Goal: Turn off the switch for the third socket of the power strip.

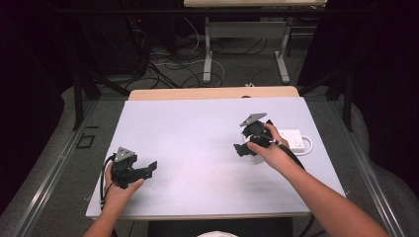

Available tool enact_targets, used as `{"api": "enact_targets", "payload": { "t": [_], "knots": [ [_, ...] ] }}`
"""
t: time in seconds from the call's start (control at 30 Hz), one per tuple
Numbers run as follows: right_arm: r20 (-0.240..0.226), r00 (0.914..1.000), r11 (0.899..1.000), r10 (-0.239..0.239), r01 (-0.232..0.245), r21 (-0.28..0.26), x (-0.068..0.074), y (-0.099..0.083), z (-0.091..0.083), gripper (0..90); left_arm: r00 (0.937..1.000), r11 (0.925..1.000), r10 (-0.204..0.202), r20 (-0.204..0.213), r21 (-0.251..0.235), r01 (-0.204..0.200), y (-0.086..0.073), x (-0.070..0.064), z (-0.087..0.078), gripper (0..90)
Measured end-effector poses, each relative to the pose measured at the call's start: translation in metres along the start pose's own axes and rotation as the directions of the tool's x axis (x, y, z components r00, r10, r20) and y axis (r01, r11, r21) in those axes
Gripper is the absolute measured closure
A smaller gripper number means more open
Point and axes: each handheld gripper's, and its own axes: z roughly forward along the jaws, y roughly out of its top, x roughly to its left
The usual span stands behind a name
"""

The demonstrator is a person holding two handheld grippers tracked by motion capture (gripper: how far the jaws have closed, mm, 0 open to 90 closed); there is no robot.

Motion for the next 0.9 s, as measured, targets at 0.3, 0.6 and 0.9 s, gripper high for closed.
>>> {"api": "enact_targets", "payload": {
  "t": [0.3,0.6,0.9],
  "knots": [
    [-0.02,0.999,0.997,0.039,-0.041,-0.072,0.004,-0.005,-0.019,0.0,1.0,1.0,0.002,0.003,0.0,-0.002,0.0,0.0,-0.001,14.9],
    [-0.024,0.9977,0.992,0.064,-0.066,-0.103,0.002,-0.017,-0.037,0.0,1.0,1.0,0.001,0.001,-0.001,-0.001,0.0,-0.001,0.0,15.0],
    [-0.013,0.9978,0.99,0.065,-0.066,-0.128,0.002,-0.032,-0.052,0.0,1.0,1.0,0.001,0.003,-0.001,-0.001,0.0,-0.001,0.0,15.0]
  ]
}}
